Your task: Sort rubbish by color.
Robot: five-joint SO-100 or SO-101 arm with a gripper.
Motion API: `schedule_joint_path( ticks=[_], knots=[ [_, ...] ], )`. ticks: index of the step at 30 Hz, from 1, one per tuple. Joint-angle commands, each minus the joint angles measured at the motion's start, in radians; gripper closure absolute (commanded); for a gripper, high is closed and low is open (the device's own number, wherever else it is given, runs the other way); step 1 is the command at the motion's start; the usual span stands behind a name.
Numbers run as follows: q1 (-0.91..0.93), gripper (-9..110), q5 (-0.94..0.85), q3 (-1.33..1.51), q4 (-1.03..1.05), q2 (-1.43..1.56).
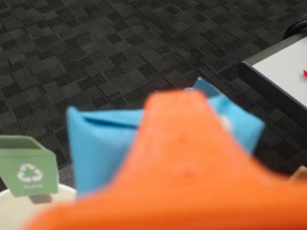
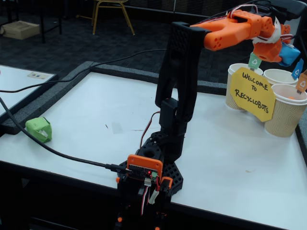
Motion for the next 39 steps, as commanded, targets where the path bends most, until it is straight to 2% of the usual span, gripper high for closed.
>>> schedule_joint_path(
  ticks=[1,11,17,21,30,39],
  knots=[
    [0.0,84,-0.014,-0.041,-0.023,0.051],
    [0.0,84,-0.014,-0.028,0.009,0.078],
    [-0.04,94,-0.006,0.141,0.095,0.483],
    [-0.155,101,-0.012,0.224,0.253,0.735],
    [-0.495,101,-0.014,0.38,0.591,1.034],
    [-0.715,101,-0.014,0.672,0.638,1.356]
  ],
)
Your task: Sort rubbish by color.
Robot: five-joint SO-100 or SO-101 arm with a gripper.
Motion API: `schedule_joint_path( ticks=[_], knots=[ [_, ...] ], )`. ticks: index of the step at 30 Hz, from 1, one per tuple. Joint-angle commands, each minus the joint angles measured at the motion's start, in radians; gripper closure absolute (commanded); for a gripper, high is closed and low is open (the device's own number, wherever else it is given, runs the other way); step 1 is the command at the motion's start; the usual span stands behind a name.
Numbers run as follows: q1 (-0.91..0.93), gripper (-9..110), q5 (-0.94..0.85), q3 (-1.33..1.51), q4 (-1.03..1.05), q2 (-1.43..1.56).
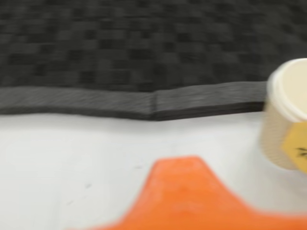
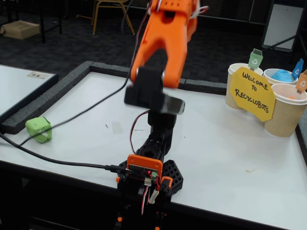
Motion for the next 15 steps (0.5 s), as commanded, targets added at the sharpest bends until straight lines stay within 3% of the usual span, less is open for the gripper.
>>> schedule_joint_path(
  ticks=[1,6,15],
  knots=[
    [-0.087,101,-0.012,0.106,-0.009,0.213],
    [-0.193,101,-0.012,0.247,0.005,0.325],
    [-0.543,101,-0.005,0.351,0.052,0.482]
  ],
)
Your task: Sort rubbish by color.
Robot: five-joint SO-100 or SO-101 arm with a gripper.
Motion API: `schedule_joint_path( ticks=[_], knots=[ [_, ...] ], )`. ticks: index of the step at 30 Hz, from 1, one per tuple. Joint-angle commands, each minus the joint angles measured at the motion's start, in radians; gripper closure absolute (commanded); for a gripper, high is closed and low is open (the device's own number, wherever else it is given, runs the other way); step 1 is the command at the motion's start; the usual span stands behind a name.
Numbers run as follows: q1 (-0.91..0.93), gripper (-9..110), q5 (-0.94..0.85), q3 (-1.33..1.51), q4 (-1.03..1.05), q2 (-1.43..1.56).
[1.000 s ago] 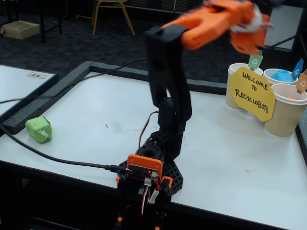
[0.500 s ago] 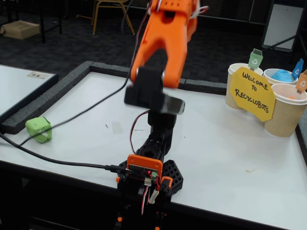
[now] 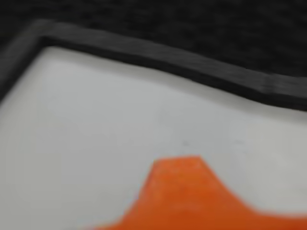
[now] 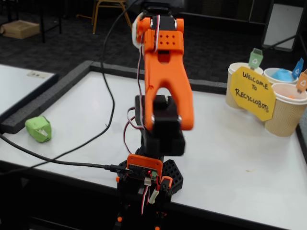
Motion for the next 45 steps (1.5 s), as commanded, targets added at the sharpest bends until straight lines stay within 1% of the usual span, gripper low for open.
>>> schedule_joint_path(
  ticks=[1,6,10,16,20,24,27,32,35,37,41,45],
  knots=[
    [-0.179,101,-0.005,-0.021,0.029,0.044],
    [-0.293,101,-0.009,-0.012,0.04,0.032],
    [-0.405,101,-0.005,-0.032,0.032,-0.071],
    [-0.568,101,-0.003,-0.109,0.02,-0.379],
    [-0.624,101,-0.003,-0.206,0.044,-0.638],
    [-0.709,101,-0.011,-0.316,0.107,-0.874],
    [-0.836,101,-0.012,-0.371,0.163,-1.011],
    [-1.066,101,-0.014,-0.411,0.19,-1.066],
    [-1.108,101,-0.028,-0.489,0.218,-1.063],
    [-1.143,100,-0.077,-0.557,0.239,-1.063],
    [-1.259,97,-0.13,-0.689,0.252,-1.063],
    [-1.33,93,-0.179,-0.704,0.249,-1.066]
  ],
)
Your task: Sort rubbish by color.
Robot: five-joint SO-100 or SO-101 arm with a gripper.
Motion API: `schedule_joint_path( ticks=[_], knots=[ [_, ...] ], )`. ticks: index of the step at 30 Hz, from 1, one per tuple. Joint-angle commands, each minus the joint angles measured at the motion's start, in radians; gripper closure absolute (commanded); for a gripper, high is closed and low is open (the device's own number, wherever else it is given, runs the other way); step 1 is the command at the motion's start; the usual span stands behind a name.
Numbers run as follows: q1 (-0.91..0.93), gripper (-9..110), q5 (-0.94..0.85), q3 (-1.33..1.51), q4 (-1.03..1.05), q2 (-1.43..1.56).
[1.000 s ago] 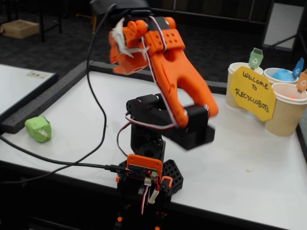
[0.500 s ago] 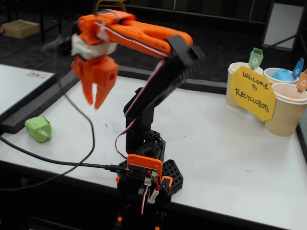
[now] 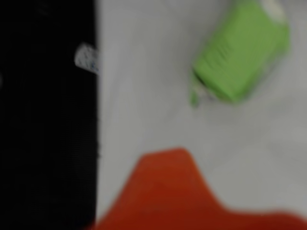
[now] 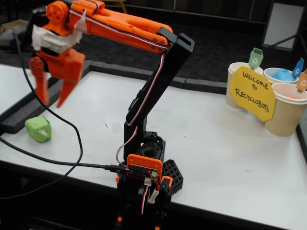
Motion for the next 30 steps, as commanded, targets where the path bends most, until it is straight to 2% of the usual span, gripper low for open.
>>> schedule_joint_path(
  ticks=[1,8,14,22,30],
  knots=[
    [-0.078,92,-0.081,-0.124,0.003,0.011],
    [-0.092,89,-0.295,-0.081,0.063,-0.083],
    [-0.11,89,-0.342,-0.166,0.025,-0.178],
    [0.051,85,-0.428,-0.382,-0.029,-0.238],
    [0.155,85,-0.495,-0.459,-0.037,-0.367]
  ],
)
